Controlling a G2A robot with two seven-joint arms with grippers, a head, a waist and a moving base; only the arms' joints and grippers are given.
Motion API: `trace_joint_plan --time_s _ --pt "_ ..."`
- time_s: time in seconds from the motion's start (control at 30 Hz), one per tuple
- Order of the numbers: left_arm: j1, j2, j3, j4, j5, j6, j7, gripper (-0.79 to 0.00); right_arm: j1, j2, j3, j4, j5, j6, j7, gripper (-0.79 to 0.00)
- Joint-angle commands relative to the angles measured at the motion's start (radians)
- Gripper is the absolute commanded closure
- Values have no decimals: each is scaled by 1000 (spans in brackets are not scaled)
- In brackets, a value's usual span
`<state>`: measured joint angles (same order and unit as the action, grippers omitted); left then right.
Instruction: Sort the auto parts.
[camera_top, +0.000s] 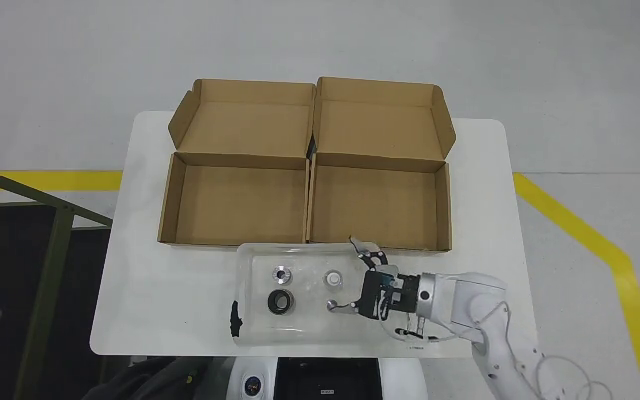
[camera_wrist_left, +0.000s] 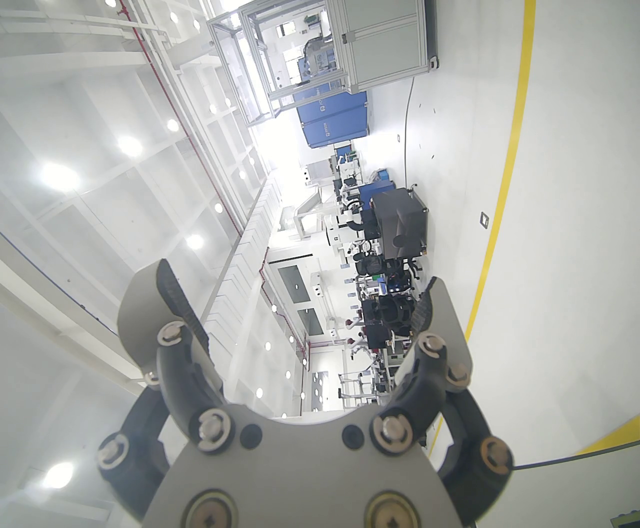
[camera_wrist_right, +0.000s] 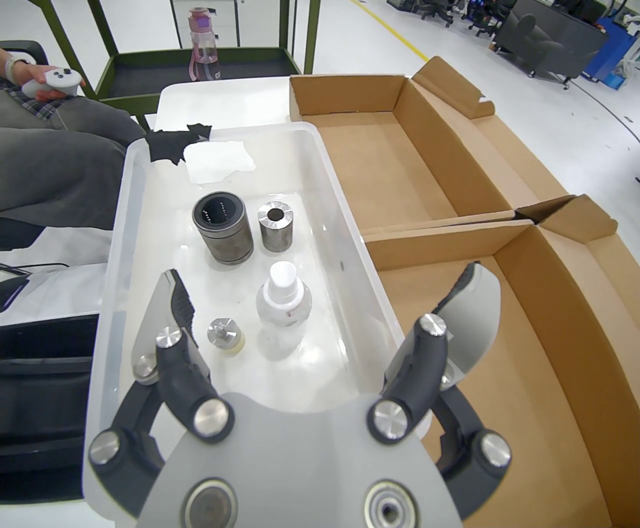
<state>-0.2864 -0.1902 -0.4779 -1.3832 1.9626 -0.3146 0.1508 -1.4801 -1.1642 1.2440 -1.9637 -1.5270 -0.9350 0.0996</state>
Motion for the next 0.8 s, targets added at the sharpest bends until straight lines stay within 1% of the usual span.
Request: trace_joint_plan --time_s 0.0,0.4,0.73,0.77 --pt "0 0 0 0 0 0 0 -785 6 1 -14 4 -7 -2 10 -785" --pt "0 0 0 0 0 0 0 -785 22 8 -68 26 -17 -6 55 -785" --pt "0 0 0 0 0 0 0 -785 55 11 -100 57 -19 24 113 -785" --pt "0 0 0 0 0 0 0 -785 58 12 -102 57 -21 24 120 -773"
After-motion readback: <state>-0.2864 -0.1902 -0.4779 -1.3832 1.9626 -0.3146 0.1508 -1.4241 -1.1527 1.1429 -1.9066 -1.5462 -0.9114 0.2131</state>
